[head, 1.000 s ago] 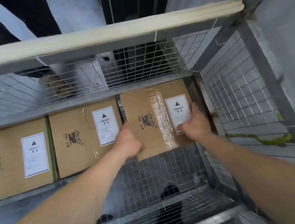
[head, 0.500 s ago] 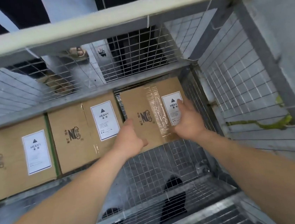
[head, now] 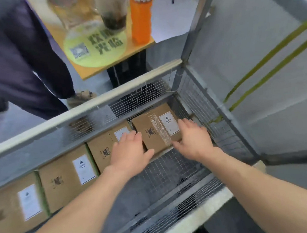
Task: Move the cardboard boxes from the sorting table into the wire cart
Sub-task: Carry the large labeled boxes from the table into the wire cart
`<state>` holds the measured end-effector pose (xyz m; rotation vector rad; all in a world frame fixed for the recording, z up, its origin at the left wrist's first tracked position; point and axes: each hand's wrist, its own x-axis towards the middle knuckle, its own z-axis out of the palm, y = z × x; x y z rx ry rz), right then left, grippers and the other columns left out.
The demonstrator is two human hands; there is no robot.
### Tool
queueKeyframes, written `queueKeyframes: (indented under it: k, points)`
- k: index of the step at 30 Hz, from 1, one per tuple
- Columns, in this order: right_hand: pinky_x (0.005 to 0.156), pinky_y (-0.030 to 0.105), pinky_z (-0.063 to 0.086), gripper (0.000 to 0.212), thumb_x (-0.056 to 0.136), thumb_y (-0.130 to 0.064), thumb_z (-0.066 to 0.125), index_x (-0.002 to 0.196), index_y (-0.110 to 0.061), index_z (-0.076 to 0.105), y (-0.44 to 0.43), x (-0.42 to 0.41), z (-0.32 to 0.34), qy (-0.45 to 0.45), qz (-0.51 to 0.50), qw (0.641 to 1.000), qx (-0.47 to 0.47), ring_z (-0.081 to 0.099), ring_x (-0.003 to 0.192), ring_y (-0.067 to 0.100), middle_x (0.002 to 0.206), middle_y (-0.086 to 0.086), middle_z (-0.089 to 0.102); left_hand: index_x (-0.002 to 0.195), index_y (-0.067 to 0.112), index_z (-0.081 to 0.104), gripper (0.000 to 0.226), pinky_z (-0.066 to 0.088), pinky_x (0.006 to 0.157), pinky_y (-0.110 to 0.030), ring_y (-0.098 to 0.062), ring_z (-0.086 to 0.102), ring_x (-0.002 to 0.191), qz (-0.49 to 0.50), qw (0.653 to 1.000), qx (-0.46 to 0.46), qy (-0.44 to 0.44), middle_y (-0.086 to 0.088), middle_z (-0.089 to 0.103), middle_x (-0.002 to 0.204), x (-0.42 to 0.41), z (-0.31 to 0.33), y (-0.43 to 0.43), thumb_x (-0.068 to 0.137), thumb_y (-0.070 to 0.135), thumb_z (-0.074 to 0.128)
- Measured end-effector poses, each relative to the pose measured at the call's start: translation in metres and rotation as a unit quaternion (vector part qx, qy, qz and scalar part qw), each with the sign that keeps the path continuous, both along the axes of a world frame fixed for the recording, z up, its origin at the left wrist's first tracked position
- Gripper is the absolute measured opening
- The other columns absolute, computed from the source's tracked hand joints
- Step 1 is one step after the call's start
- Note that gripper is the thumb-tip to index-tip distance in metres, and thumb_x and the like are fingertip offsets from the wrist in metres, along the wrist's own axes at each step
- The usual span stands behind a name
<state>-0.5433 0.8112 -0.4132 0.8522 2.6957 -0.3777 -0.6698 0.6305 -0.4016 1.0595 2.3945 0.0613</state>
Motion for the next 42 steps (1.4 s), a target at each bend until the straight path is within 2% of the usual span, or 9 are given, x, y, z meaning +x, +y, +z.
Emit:
queueKeyframes:
  k: [4,8,12,16,20,24,34,42]
  points:
    - [0.104,0.05,0.037,0.063,0.089,-0.054,0.055,0.138,-0.018,0.04,-0.029,0.025,0.084,0.016,-0.032,0.998,0.046,0.042,0.133,0.024,0.137,0.001,0.048,0.145,0.016,0.039,0.07,0.038,0.108,-0.052,-0.028,0.035,0.139,-0.064,0.997,0.017,0.044,-0.003,0.043,0.148,0.013,0.086,-0.016,0.096,0.067,0.034]
    - [0.108,0.05,0.036,0.07,0.09,-0.059,0.051,0.144,-0.017,0.038,-0.047,0.05,0.155,0.043,-0.07,0.994,0.074,0.037,0.139,0.023,0.145,0.001,0.046,0.143,0.016,0.039,0.071,0.04,0.106,-0.052,-0.028,0.036,0.138,-0.113,0.988,0.055,0.087,-0.003,0.043,0.147,0.027,0.155,-0.02,0.095,0.068,0.032]
    - [0.098,0.046,0.041,0.06,0.09,-0.059,0.049,0.132,-0.017,0.045,-0.058,0.085,0.212,0.075,-0.104,0.986,0.105,0.045,0.127,0.024,0.128,0.0,0.052,0.133,0.018,0.044,0.065,0.045,0.097,-0.047,-0.024,0.043,0.127,-0.16,0.974,0.094,0.128,0.0,0.048,0.137,0.047,0.203,-0.016,0.095,0.069,0.032]
    - [0.092,0.043,0.042,0.052,0.09,-0.059,0.048,0.122,-0.018,0.049,-0.071,0.128,0.255,0.1,-0.144,0.977,0.119,0.049,0.118,0.023,0.117,-0.003,0.055,0.137,0.018,0.042,0.067,0.045,0.097,-0.046,-0.023,0.044,0.129,-0.186,0.965,0.122,0.14,0.001,0.047,0.14,0.077,0.236,-0.01,0.095,0.069,0.03]
    - [0.091,0.043,0.042,0.053,0.09,-0.061,0.049,0.122,-0.018,0.05,-0.088,0.179,0.282,0.105,-0.183,0.97,0.124,0.049,0.118,0.022,0.117,-0.003,0.056,0.142,0.017,0.041,0.072,0.045,0.099,-0.046,-0.023,0.043,0.133,-0.21,0.954,0.147,0.158,0.0,0.046,0.145,0.119,0.263,-0.009,0.094,0.07,0.029]
    - [0.085,0.041,0.04,0.045,0.09,-0.06,0.05,0.109,-0.019,0.048,-0.113,0.238,0.304,0.106,-0.222,0.959,0.144,0.05,0.114,0.022,0.112,-0.002,0.055,0.14,0.018,0.044,0.069,0.044,0.1,-0.046,-0.023,0.043,0.134,-0.244,0.941,0.164,0.165,0.0,0.047,0.145,0.173,0.288,-0.021,0.095,0.07,0.033]
    - [0.09,0.044,0.044,0.055,0.09,-0.062,0.05,0.119,-0.016,0.051,-0.187,0.352,0.345,0.118,-0.29,0.934,0.172,0.051,0.118,0.024,0.117,0.0,0.056,0.135,0.016,0.046,0.066,0.044,0.097,-0.046,-0.024,0.042,0.132,-0.309,0.912,0.21,0.169,0.0,0.048,0.138,0.281,0.341,-0.072,0.095,0.067,0.034]
    - [0.095,0.046,0.043,0.067,0.09,-0.063,0.05,0.135,-0.014,0.048,-0.251,0.412,0.367,0.101,-0.377,0.898,0.203,0.05,0.125,0.024,0.131,0.003,0.055,0.133,0.017,0.046,0.063,0.043,0.096,-0.045,-0.023,0.043,0.131,-0.376,0.883,0.234,0.157,0.001,0.049,0.138,0.333,0.354,-0.097,0.095,0.067,0.038]
